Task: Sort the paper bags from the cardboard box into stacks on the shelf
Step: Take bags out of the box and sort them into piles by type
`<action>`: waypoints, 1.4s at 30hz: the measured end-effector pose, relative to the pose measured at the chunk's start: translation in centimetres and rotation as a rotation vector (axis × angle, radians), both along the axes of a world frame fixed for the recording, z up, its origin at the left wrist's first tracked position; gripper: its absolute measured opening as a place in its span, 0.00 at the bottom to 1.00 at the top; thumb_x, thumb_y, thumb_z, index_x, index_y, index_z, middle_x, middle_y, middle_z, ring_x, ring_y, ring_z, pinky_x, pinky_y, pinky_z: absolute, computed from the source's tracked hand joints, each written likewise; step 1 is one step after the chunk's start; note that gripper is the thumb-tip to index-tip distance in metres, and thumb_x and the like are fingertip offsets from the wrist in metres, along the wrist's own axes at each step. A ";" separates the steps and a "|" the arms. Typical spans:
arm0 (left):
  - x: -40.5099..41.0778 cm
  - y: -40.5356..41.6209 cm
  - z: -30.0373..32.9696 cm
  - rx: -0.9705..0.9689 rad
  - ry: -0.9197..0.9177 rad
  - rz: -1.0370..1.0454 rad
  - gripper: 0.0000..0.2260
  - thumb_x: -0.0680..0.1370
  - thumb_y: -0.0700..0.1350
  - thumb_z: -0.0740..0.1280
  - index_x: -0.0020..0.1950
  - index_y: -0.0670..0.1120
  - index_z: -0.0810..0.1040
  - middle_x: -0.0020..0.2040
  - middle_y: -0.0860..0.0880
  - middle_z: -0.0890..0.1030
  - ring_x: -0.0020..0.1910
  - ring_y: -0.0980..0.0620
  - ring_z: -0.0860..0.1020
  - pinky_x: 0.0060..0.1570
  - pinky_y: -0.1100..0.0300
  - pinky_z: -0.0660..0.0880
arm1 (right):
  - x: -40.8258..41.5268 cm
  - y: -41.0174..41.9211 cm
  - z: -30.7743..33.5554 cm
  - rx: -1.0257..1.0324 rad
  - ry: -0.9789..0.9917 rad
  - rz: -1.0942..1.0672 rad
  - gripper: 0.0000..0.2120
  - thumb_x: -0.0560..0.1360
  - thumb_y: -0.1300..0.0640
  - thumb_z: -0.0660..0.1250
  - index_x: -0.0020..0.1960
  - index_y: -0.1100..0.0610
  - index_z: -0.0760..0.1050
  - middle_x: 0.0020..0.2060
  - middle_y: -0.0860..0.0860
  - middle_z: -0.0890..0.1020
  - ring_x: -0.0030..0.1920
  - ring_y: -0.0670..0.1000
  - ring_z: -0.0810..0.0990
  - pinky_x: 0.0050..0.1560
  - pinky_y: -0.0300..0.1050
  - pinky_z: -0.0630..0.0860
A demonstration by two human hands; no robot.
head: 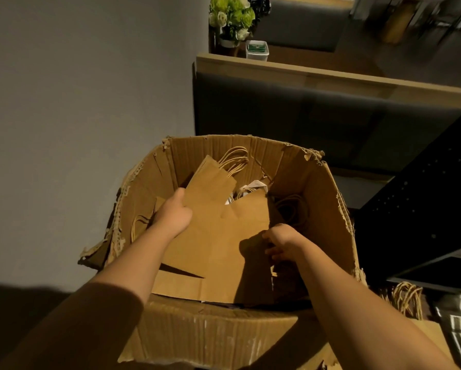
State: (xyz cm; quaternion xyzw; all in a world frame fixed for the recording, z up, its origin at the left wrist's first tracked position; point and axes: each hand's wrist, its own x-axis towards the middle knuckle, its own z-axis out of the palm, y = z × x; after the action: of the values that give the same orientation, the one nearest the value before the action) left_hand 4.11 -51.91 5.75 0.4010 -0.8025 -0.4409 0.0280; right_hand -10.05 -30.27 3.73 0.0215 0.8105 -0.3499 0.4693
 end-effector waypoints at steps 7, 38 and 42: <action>-0.5 2.7 2.8 0.286 0.229 -0.090 0.16 0.81 0.39 0.58 0.66 0.56 0.69 0.58 0.52 0.78 0.57 0.50 0.76 0.54 0.54 0.73 | 1.6 -0.9 3.4 -0.322 0.168 0.017 0.14 0.78 0.50 0.67 0.60 0.54 0.72 0.51 0.51 0.78 0.46 0.47 0.75 0.44 0.39 0.75; -2.7 12.7 14.6 0.194 0.480 -0.102 0.15 0.84 0.49 0.54 0.69 0.46 0.66 0.64 0.47 0.75 0.64 0.49 0.73 0.63 0.49 0.72 | 3.2 4.3 15.8 -0.762 0.818 -0.127 0.07 0.81 0.54 0.61 0.58 0.48 0.71 0.52 0.44 0.80 0.53 0.43 0.79 0.51 0.40 0.76; -3.5 17.0 16.4 0.273 0.514 -0.116 0.20 0.84 0.50 0.55 0.76 0.51 0.59 0.73 0.48 0.68 0.72 0.46 0.67 0.69 0.42 0.66 | 3.0 8.2 17.8 -0.728 0.914 -0.212 0.07 0.80 0.54 0.62 0.58 0.50 0.71 0.51 0.46 0.79 0.52 0.45 0.79 0.52 0.44 0.77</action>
State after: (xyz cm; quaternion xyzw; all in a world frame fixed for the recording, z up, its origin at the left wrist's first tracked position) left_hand 0.58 -34.90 22.13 0.2295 -0.7241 -0.6326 0.1509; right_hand -7.04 -22.09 21.56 -0.2129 0.7516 -0.6242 0.0124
